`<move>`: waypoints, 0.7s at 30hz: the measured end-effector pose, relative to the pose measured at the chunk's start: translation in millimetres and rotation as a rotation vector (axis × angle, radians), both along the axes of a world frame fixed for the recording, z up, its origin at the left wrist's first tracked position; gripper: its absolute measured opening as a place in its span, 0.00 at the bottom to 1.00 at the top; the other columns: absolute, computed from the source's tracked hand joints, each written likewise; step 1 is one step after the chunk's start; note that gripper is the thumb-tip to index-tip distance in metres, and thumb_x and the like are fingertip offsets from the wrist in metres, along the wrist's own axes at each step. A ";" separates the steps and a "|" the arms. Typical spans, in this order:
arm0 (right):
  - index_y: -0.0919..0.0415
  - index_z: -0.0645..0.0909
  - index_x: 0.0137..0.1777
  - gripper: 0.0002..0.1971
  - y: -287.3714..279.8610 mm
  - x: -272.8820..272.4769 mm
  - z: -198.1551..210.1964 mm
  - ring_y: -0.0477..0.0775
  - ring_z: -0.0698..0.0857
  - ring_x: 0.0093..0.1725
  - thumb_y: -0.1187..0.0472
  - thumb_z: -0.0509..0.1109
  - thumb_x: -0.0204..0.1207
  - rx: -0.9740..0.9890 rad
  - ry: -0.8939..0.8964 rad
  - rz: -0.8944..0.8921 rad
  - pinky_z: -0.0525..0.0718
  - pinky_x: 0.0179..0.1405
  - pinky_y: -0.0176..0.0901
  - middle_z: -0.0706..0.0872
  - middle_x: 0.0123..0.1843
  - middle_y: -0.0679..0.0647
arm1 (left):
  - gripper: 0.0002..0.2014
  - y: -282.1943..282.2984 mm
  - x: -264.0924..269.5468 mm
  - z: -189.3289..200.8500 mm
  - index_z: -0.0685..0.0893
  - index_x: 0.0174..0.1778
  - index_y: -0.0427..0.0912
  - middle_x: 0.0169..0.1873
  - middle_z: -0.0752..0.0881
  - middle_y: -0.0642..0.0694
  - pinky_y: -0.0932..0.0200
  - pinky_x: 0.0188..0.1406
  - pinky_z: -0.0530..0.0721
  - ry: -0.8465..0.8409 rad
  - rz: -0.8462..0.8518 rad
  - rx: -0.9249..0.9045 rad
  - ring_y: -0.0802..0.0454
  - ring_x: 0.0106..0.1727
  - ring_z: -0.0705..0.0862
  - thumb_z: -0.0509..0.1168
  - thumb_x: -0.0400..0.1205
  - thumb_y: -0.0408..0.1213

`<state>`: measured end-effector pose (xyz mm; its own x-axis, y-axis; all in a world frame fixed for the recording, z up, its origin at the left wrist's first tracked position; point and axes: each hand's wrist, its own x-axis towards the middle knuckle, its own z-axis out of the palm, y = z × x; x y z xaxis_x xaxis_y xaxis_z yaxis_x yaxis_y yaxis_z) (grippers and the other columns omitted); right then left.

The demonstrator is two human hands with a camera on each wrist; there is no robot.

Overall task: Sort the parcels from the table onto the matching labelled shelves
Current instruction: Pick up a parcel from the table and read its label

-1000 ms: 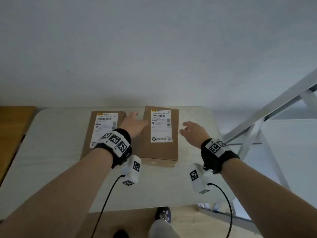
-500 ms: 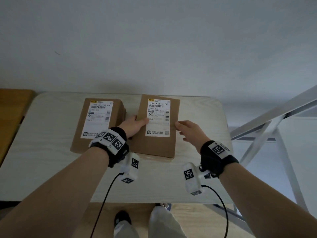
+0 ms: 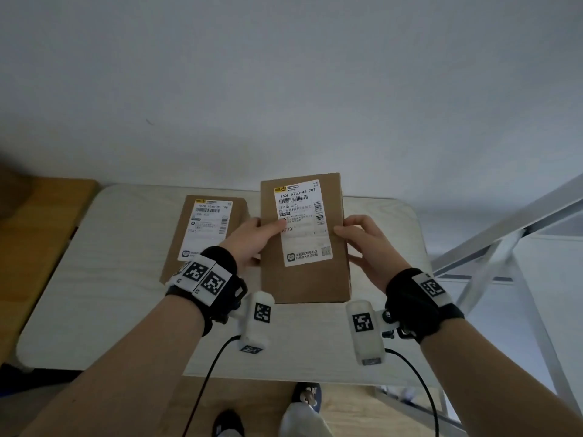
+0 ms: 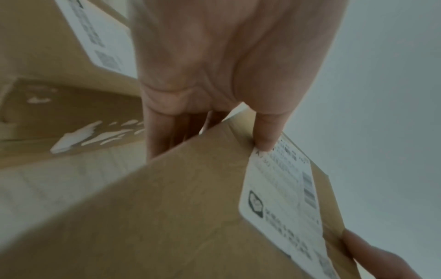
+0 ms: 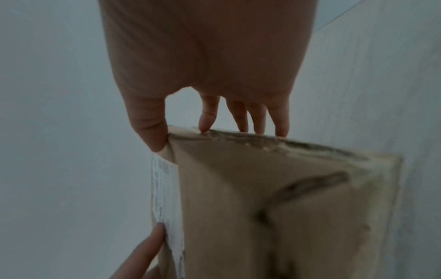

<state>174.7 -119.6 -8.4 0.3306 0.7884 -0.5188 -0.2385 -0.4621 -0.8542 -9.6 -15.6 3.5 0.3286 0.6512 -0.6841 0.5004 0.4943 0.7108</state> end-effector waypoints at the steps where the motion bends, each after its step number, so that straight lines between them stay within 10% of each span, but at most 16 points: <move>1: 0.52 0.72 0.45 0.09 0.3 -1.3 5.2 0.56 0.83 0.61 0.62 0.71 0.75 0.021 0.016 0.000 0.75 0.67 0.57 0.88 0.57 0.53 | 0.27 -0.6 -2.7 4.8 0.73 0.74 0.44 0.65 0.84 0.46 0.48 0.55 0.79 -0.029 0.014 0.006 0.46 0.62 0.82 0.65 0.81 0.51; 7: 0.54 0.71 0.39 0.11 -0.9 -17.6 36.5 0.54 0.83 0.49 0.68 0.69 0.73 0.102 0.056 -0.014 0.77 0.54 0.52 0.86 0.43 0.51 | 0.25 1.1 -27.8 38.2 0.76 0.71 0.42 0.61 0.86 0.46 0.57 0.38 0.81 -0.136 0.017 0.060 0.52 0.53 0.85 0.64 0.81 0.52; 15: 0.56 0.72 0.54 0.19 -2.5 -51.0 71.1 0.51 0.83 0.43 0.61 0.69 0.61 0.196 0.093 -0.031 0.77 0.38 0.42 0.85 0.44 0.52 | 0.36 0.8 -64.8 71.9 0.75 0.72 0.41 0.62 0.85 0.42 0.50 0.46 0.85 -0.272 0.045 0.053 0.44 0.61 0.85 0.68 0.73 0.61; 21: 0.55 0.74 0.56 0.22 -1.9 -68.7 88.8 0.50 0.82 0.42 0.61 0.68 0.60 0.238 0.053 -0.019 0.76 0.35 0.41 0.85 0.45 0.51 | 0.20 -2.9 -83.0 88.7 0.84 0.58 0.45 0.50 0.88 0.46 0.44 0.64 0.81 -0.314 -0.006 0.110 0.47 0.54 0.85 0.63 0.80 0.55</move>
